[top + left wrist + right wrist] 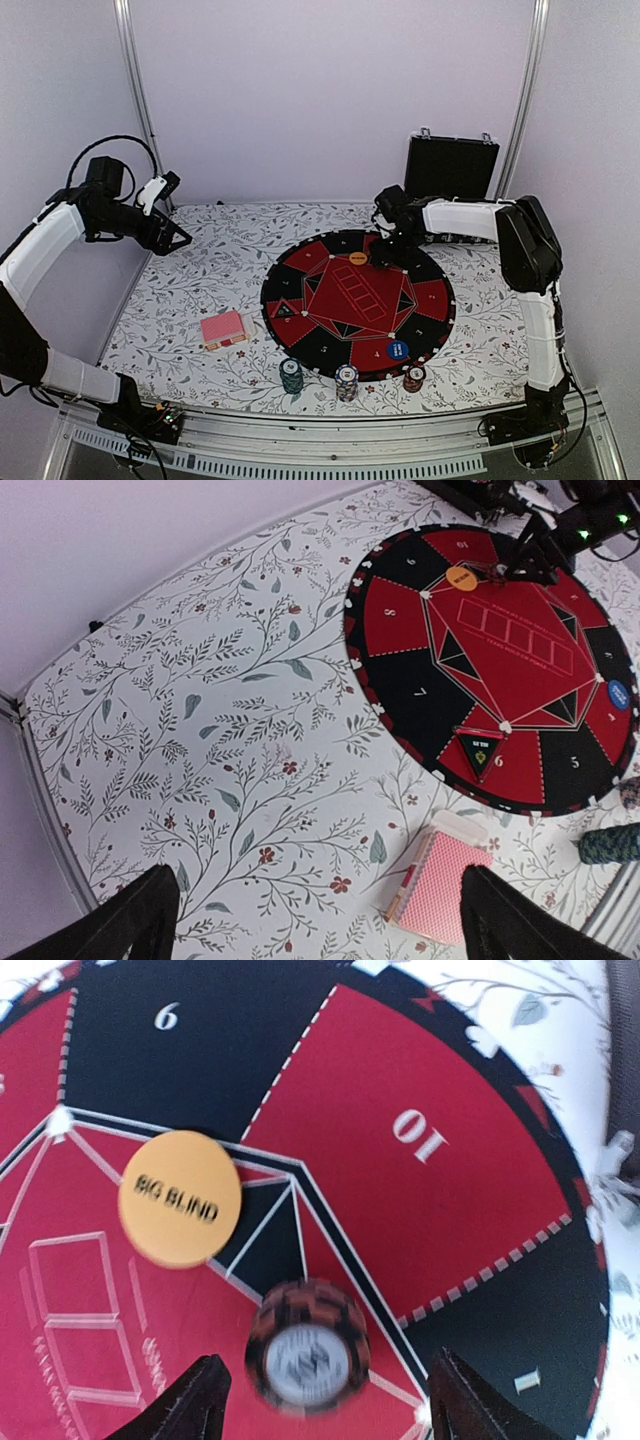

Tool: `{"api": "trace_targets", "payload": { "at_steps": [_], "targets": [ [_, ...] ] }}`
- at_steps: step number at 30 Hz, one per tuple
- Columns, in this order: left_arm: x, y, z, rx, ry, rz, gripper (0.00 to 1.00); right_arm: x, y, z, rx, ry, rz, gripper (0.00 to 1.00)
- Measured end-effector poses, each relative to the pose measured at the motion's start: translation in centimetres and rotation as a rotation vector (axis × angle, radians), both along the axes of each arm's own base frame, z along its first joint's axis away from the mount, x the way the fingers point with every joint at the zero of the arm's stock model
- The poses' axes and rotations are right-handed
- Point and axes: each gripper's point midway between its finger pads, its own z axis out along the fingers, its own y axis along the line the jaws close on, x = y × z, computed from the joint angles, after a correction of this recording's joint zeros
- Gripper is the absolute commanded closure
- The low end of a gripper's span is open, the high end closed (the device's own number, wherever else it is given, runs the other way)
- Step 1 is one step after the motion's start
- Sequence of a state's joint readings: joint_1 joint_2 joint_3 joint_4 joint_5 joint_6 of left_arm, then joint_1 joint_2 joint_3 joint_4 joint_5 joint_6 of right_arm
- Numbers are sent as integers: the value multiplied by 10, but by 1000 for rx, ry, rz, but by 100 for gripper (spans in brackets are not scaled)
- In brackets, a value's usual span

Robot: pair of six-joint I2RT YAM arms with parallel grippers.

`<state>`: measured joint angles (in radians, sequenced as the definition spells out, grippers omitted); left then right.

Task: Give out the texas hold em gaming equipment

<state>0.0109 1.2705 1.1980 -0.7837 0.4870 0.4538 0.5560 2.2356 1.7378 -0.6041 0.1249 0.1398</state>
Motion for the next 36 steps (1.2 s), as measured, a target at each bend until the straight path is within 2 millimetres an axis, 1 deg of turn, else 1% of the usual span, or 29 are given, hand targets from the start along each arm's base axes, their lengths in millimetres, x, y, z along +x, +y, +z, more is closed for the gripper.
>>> {"api": "trace_targets", "payload": {
  "at_steps": [3, 4, 7, 8, 9, 11, 12, 15, 16, 18, 21, 26, 30, 34, 36],
  "targets": [
    [0, 0, 0, -2, 1, 1, 0, -21, -4, 26, 22, -13, 6, 22],
    [0, 0, 0, -3, 1, 0, 0, -32, -6, 36, 30, -18, 8, 21],
    [0, -1, 0, -4, 1, -1, 0, -77, -6, 63, 54, -29, 33, 19],
    [0, -1, 0, -4, 1, -1, 0, -92, -4, 68, 61, -28, 46, 18],
    [0, -1, 0, -4, 1, -1, 0, -114, -1, 71, 66, -20, 66, 18],
    [0, -1, 0, -4, 2, -1, 0, -152, 4, 70, 68, 13, 104, 16],
    [0, -1, 0, -3, 1, -1, 0, -174, 5, 65, 65, 40, 123, 15],
    [0, -1, 0, -4, 1, -1, 0, -228, 5, 52, 53, 125, 166, 14],
    [0, -1, 0, -4, 1, -1, 0, -244, 3, 49, 44, 154, 171, 14],
    [0, -1, 0, -4, 2, -1, 0, -268, -2, 46, 31, 193, 173, 13],
    [0, -1, 0, -4, 2, -1, 0, -293, -4, 48, 21, 226, 170, 13],
    [-1, -1, 0, -4, 5, -1, 0, -316, -8, 44, 2, 268, 159, 13],
    [-1, -1, 0, -4, 6, -1, 0, -324, -19, 34, -27, 301, 140, 14],
    [0, -1, 4, -4, -2, -1, 0, -329, -26, 26, -45, 324, 137, 21],
    [0, -1, 4, -4, -4, -1, 0, -330, -27, 24, -46, 328, 136, 23]
  ]
}}
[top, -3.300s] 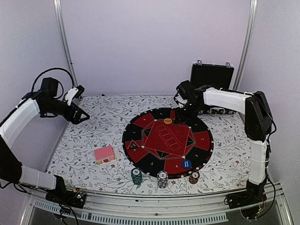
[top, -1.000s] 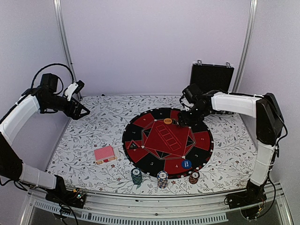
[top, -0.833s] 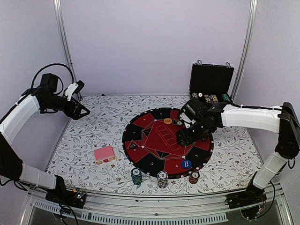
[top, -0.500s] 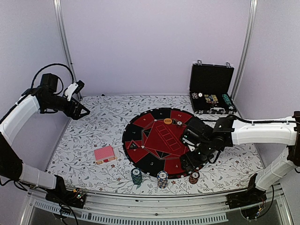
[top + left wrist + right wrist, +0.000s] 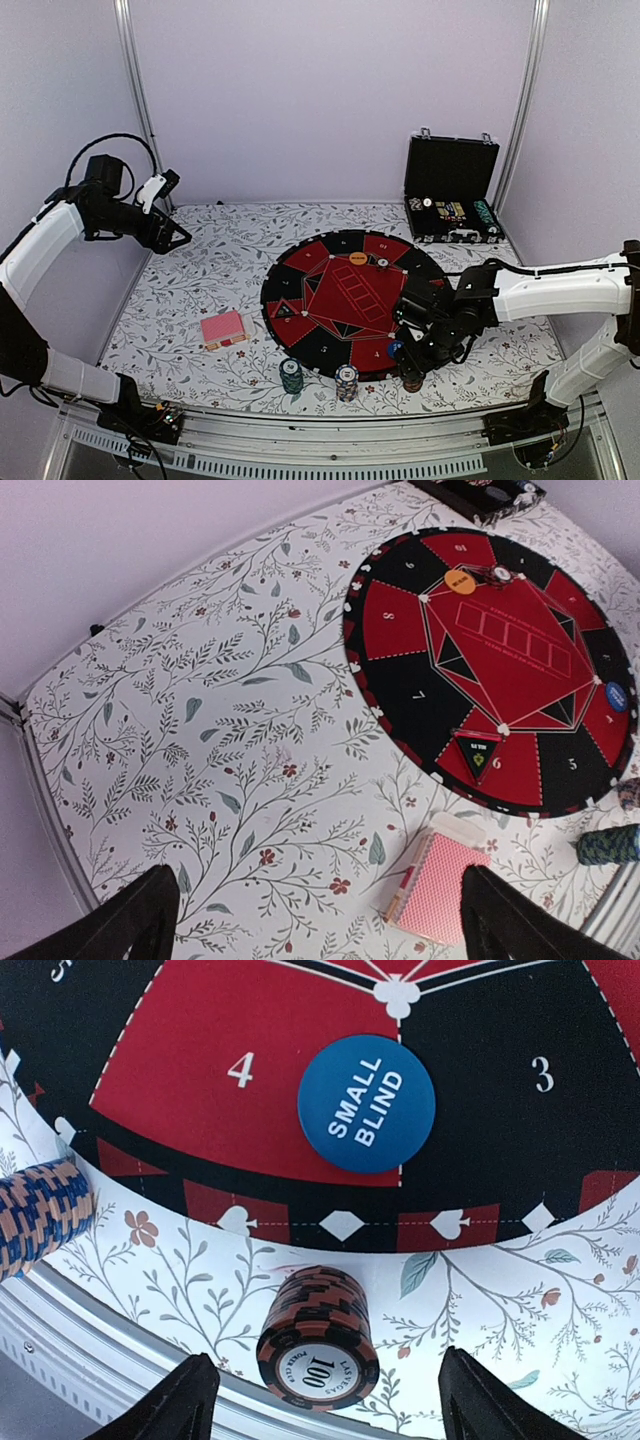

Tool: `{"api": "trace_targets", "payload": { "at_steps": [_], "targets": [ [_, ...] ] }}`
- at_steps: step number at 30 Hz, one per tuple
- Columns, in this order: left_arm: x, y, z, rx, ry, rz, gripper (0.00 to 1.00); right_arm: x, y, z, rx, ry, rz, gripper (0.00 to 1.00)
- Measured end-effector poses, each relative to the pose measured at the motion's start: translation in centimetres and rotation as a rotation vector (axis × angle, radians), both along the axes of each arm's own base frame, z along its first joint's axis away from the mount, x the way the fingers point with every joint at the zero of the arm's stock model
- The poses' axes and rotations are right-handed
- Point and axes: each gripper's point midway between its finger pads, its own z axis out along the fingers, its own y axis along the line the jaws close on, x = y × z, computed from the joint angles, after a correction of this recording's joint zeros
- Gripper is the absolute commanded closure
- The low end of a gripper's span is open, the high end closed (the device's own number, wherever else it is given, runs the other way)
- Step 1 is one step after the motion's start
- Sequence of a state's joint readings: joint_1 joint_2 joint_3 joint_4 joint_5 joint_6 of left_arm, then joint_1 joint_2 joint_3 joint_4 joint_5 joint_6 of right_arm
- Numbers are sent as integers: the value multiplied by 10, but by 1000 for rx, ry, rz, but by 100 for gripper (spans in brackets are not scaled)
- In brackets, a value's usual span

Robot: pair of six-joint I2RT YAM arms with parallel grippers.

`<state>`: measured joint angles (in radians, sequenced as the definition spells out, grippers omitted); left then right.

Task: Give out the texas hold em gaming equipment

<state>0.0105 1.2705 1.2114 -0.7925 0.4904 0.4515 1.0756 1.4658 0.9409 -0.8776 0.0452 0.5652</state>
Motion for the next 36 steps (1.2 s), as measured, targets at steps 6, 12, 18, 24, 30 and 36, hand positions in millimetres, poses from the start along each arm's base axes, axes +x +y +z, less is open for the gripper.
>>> {"api": "trace_targets", "payload": {
  "at_steps": [6, 12, 18, 24, 30, 36],
  "targets": [
    [0, 0, 0, 0, 2, 0, 0, -3, 1, -9, 1, 20, 3, 25],
    [-1, 0, 0, 0, 5, 0, 0, -8, 9, -15, 28, 55, 17, 30],
    [0, 0, 4, 0, -5, 0, 0, -11, 11, -19, 38, 68, 26, 32],
    [0, 0, 5, 0, -6, 0, 0, -13, 6, -23, 19, 75, 24, 35],
    [0, 0, 7, 1, -8, 1, 0, -13, 5, -23, 16, 71, 24, 41],
    [1, 0, 10, 1, -14, 1, 0, -12, 5, -23, 14, 65, 23, 43]
  ]
}}
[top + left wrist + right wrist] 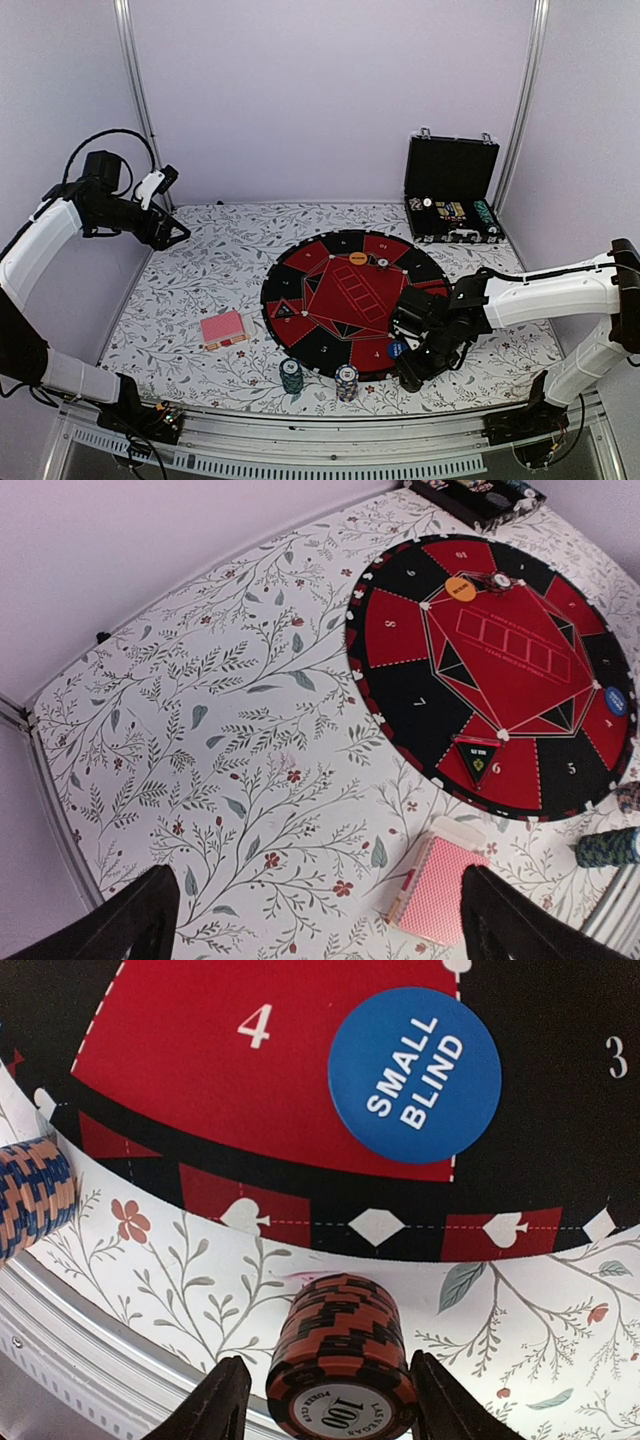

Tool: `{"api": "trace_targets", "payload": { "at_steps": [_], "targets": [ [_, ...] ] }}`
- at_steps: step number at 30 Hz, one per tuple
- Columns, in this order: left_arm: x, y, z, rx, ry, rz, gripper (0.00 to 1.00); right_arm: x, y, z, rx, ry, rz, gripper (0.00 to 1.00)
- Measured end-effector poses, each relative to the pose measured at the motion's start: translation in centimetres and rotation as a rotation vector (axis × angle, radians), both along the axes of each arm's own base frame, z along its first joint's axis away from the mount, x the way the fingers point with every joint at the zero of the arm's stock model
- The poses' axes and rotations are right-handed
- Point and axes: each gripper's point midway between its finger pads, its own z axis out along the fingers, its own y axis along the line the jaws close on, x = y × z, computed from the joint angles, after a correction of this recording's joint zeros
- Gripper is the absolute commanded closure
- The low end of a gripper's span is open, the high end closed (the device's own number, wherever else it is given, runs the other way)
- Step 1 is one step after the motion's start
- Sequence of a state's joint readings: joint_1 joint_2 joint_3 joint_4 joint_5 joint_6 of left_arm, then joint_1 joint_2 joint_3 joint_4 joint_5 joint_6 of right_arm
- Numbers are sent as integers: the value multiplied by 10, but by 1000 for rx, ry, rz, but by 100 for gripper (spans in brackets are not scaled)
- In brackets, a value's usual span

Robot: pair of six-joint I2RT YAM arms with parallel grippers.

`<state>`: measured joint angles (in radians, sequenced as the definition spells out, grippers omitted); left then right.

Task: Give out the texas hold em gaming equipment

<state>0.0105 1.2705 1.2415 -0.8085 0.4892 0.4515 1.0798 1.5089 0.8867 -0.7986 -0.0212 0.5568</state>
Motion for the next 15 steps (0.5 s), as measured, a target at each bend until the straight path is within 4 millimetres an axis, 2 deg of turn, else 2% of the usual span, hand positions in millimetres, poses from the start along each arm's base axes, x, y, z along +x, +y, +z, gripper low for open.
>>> {"api": "trace_targets", "payload": {
  "at_steps": [15],
  "targets": [
    [2, 0, 1, -4, 7, 5, 0, 1, -8, -7, -26, -14, 0, 54]
  ]
}}
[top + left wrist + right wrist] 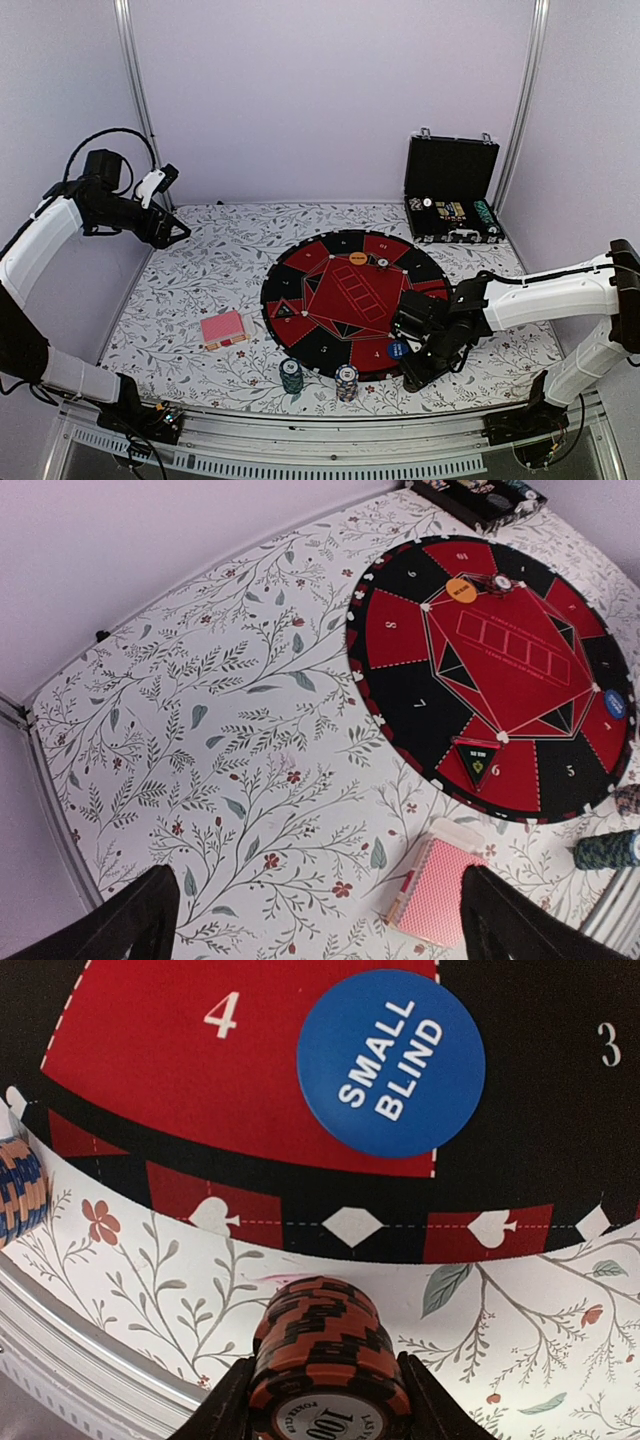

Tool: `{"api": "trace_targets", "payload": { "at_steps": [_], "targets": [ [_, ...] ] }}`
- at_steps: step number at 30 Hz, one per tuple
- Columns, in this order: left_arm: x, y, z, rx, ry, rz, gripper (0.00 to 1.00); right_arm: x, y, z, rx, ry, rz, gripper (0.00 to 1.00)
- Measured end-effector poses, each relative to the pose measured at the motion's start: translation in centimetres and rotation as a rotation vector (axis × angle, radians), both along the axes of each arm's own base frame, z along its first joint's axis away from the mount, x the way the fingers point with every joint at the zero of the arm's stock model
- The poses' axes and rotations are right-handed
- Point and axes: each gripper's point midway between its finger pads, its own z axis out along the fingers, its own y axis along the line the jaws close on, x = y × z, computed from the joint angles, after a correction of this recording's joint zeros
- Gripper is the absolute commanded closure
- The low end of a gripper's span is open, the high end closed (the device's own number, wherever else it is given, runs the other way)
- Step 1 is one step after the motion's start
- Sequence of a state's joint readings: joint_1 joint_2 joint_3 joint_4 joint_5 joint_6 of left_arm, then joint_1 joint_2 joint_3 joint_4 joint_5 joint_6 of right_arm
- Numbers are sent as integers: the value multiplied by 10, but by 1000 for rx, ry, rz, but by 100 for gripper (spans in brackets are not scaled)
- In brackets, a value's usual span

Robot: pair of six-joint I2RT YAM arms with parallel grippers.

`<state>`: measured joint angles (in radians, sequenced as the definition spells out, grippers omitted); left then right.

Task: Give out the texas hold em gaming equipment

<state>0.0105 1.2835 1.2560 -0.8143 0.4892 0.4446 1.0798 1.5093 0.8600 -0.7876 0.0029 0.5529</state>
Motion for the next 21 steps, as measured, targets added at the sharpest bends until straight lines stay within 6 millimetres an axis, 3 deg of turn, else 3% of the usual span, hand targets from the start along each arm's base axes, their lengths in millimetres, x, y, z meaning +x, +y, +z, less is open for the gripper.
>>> {"api": "trace_targets", "payload": {
  "at_steps": [7, 14, 21],
  "targets": [
    [0, 0, 0, -1, 1, 0, 0, 1, 0, 0, -3, -7, 1, 59],
    [1, 0, 2, -2, -4, -2, 0, 1, -2, 0, -10, -7, 4, 51],
    [1, -1, 2, -5, 1, -2, 0, 0, -5, 2, -19, -6, 13, 50]
  ]
}}
